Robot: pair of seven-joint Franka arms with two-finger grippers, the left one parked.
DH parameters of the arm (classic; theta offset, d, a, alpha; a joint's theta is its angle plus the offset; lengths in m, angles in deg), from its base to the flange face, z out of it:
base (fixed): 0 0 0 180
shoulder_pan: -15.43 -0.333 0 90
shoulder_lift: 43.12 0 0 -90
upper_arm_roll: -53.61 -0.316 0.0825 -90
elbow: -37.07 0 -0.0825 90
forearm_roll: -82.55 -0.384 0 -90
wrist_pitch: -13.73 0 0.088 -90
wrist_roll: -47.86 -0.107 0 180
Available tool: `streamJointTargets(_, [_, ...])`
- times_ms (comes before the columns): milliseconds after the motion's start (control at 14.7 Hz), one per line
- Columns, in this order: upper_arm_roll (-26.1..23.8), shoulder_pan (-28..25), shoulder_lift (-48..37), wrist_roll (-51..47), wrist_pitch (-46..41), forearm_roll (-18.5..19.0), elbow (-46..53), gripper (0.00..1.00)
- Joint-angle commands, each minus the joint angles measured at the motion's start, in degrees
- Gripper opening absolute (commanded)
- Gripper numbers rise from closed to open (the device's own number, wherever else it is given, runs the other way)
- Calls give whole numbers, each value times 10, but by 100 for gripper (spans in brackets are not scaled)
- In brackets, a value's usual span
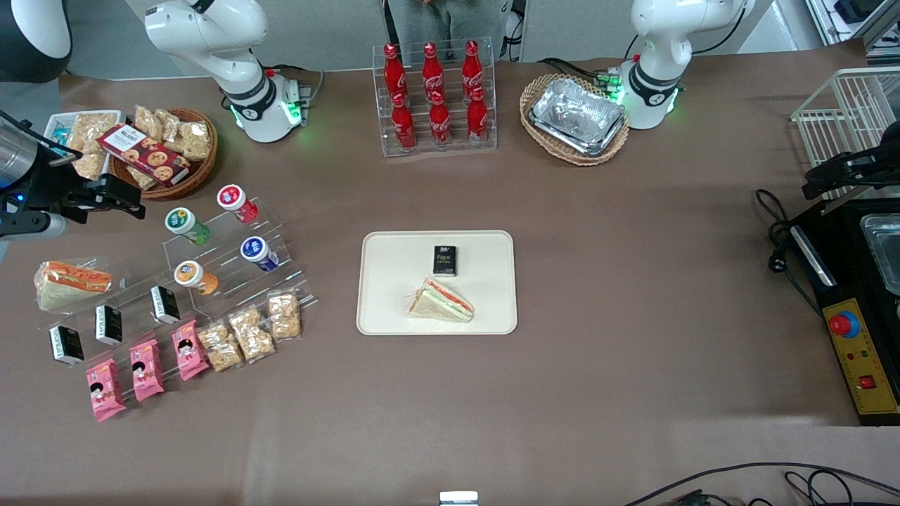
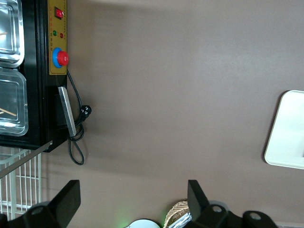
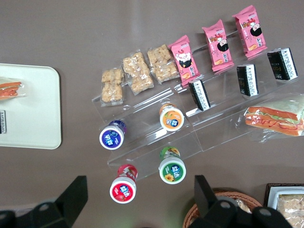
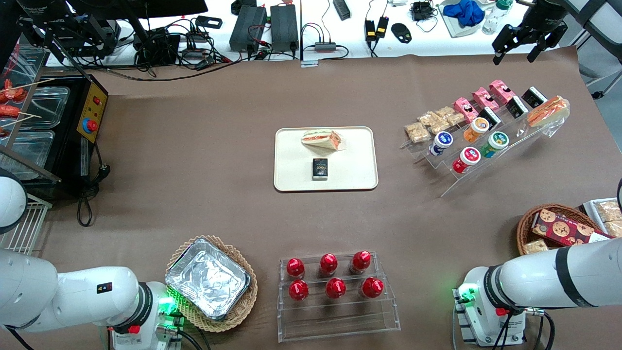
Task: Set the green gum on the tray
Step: 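Move the right gripper over the green-capped bottle on the acrylic stand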
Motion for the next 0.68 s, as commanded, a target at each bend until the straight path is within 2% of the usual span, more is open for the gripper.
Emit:
streamJointTargets(0, [0,-1,3,0,-3,-9,10,100])
streamJointTargets(409, [1,-1,-2,27,-5,-4,3,100])
streamJointTargets(614, [5,4,-44,37,-5,-4,-38,100])
